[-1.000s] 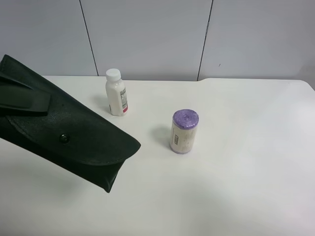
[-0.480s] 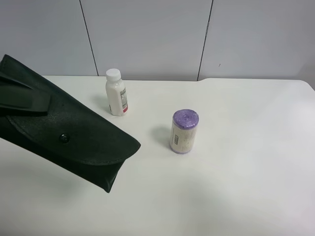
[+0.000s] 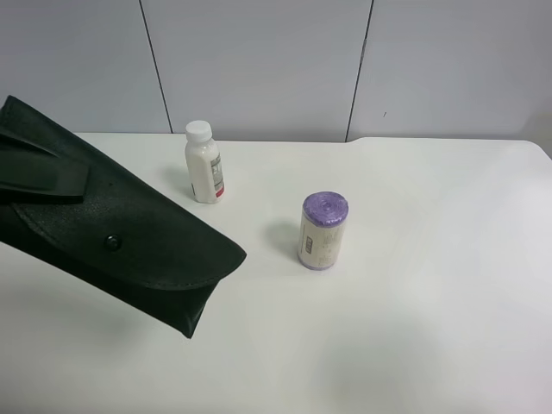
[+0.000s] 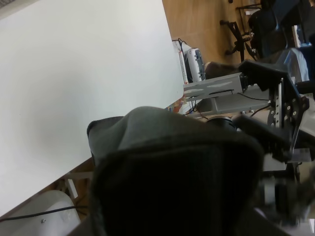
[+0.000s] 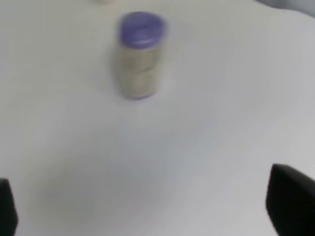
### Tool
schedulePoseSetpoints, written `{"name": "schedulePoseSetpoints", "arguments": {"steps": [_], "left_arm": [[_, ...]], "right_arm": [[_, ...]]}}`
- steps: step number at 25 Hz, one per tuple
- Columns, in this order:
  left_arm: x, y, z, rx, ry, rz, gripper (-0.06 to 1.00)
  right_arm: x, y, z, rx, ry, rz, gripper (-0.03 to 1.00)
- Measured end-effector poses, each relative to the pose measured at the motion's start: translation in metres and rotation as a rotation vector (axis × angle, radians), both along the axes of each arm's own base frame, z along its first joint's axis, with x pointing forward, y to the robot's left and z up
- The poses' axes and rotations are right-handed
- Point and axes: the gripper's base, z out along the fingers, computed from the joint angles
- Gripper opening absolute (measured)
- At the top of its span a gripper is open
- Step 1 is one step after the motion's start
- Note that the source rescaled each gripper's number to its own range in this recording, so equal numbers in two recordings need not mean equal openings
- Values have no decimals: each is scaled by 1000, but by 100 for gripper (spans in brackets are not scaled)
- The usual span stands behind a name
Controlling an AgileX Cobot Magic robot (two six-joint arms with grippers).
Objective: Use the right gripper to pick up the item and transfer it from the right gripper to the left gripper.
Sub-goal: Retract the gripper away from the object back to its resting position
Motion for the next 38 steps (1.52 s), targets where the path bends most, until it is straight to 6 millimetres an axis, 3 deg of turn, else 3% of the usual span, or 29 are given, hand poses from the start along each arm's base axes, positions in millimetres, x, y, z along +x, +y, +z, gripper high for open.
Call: {"name": "schedulePoseSetpoints", "arguments": {"steps": [6, 15, 20, 29, 38], "left_arm": [[0, 0, 0, 1, -2, -1, 0], [7, 3, 0, 28, -74, 59, 0], [30, 6, -11, 69, -82, 116, 0], [87, 6, -66, 121, -8, -8, 0], [146, 56, -73, 93, -15, -1, 0]], "right_arm": [[-6, -1, 0, 11, -36, -305, 100], [-6, -1, 0, 11, -36, -338, 100], [-6, -1, 0, 11, -36, -338, 100], [-6, -1, 0, 11, -36, -338, 100], [-6, -1, 0, 11, -36, -338, 100]]}}
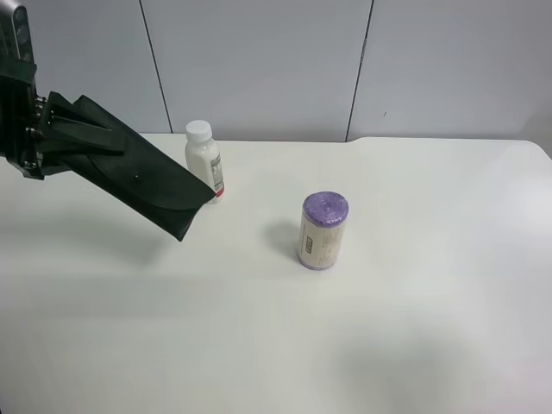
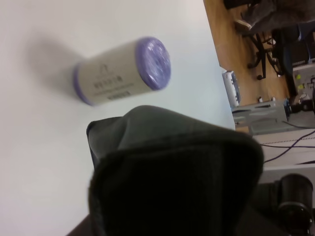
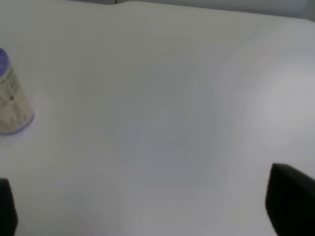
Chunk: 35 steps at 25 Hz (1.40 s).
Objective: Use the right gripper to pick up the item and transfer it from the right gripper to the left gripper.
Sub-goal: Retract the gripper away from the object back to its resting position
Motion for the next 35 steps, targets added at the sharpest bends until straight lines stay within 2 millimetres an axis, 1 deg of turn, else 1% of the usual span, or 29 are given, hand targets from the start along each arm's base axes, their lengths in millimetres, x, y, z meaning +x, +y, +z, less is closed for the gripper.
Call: {"name": "schedulePoseSetpoints", "arguments": {"steps": [4, 7, 10, 16, 19, 22, 23, 24, 26, 27, 28, 29, 31, 35], "left_arm": [[17, 21, -11, 77, 23, -14, 0], [23, 33, -26, 108, 53, -27, 0], [28, 44, -46, 106, 92, -22, 0], [37, 52, -79, 132, 129, -9, 0], [40, 55, -87, 165, 119, 3, 0], [42, 57, -89, 201, 81, 2, 1], [42, 58, -89, 214, 71, 2, 6], [43, 59, -90, 225, 65, 3, 20], [44, 61, -92, 259, 55, 18, 61], [45, 62, -93, 277, 51, 28, 76], [45, 64, -94, 291, 48, 35, 87], [46, 65, -94, 305, 44, 46, 93], [48, 67, -95, 329, 34, 62, 98], [60, 73, -86, 379, -20, 74, 99]], "right_arm": [[0, 0, 0, 0, 0, 0, 100], [0, 0, 0, 0, 0, 0, 100], [0, 0, 0, 0, 0, 0, 100], [0, 0, 0, 0, 0, 0, 100], [0, 0, 0, 0, 0, 0, 100], [0, 0, 0, 0, 0, 0, 100], [0, 0, 0, 0, 0, 0, 100], [0, 0, 0, 0, 0, 0, 100], [0, 0, 0, 0, 0, 0, 100], [0, 0, 0, 0, 0, 0, 100], [0, 0, 0, 0, 0, 0, 100], [0, 0, 0, 0, 0, 0, 100], [0, 0, 0, 0, 0, 0, 100], [0, 0, 0, 0, 0, 0, 100]]}}
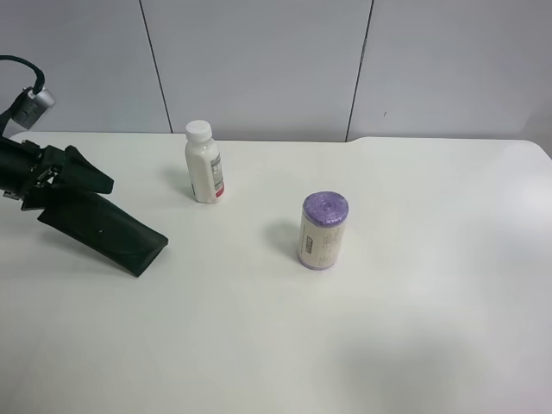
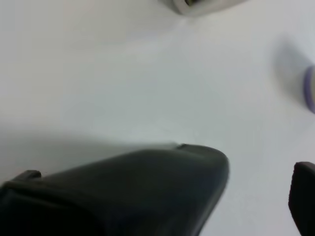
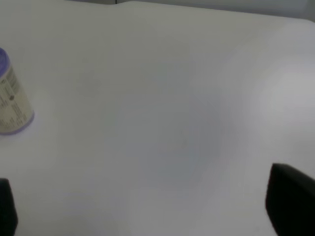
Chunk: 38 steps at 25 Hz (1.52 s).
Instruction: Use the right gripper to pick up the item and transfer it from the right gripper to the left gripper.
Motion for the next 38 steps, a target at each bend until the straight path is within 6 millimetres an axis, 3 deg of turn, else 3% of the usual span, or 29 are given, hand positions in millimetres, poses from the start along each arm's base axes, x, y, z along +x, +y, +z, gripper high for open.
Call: {"name": "schedulePoseSetpoints", "arguments": {"steps": [4, 8, 16, 17, 23, 28, 33, 34, 38], "left_arm": [[14, 5, 20, 33, -70, 7, 99], [19, 10, 52, 96, -134, 15, 99], [-11, 10, 131, 236, -253, 111, 99], [-11, 10, 131, 236, -253, 111, 99], [-62, -3, 196, 305, -377, 175, 100], [-116, -14, 225, 398, -447, 217, 100], [-175, -27, 229, 455, -497, 304, 100], [-195, -33, 223, 448, -509, 339, 100], [-235, -48, 198, 424, -531, 363, 100]], "right_arm": [[0, 0, 0, 0, 0, 0, 100], [0, 0, 0, 0, 0, 0, 100], [0, 0, 0, 0, 0, 0, 100], [0, 0, 0, 0, 0, 0, 100], [0, 0, 0, 0, 0, 0, 100], [0, 0, 0, 0, 0, 0, 100], [0, 0, 0, 0, 0, 0, 100], [0, 0, 0, 0, 0, 0, 100], [0, 0, 0, 0, 0, 0, 100]]}}
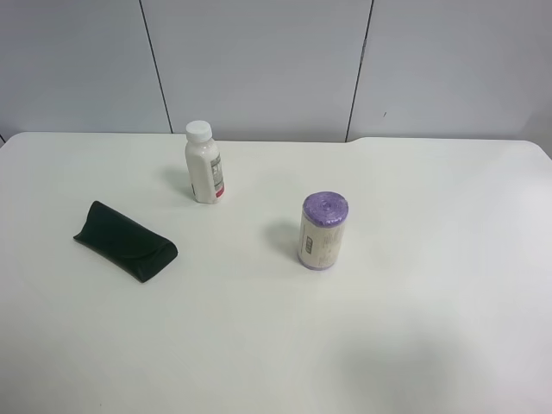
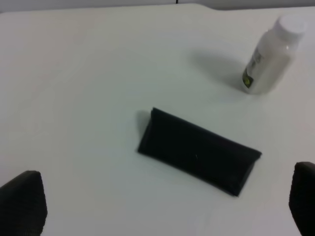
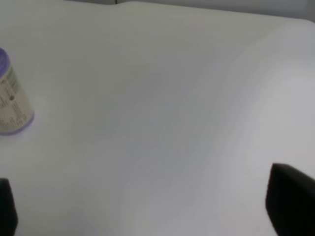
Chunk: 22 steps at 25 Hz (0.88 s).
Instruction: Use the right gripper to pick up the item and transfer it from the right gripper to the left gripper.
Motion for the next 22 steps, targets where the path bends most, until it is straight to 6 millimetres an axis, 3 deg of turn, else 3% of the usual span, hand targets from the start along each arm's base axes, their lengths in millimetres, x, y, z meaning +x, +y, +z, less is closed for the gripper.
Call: {"name": "schedulePoseSetpoints", "arguments": {"steps": [6, 14, 22], "left_arm": [[-49, -19, -43, -30, -38, -52, 100], [-101, -23, -65, 23, -96, 8, 100], [-111, -19, -70, 15, -83, -15, 100]], "right_arm": [[0, 0, 0, 0, 0, 0, 100], [0, 0, 0, 0, 0, 0, 100], [0, 0, 0, 0, 0, 0, 100]]}}
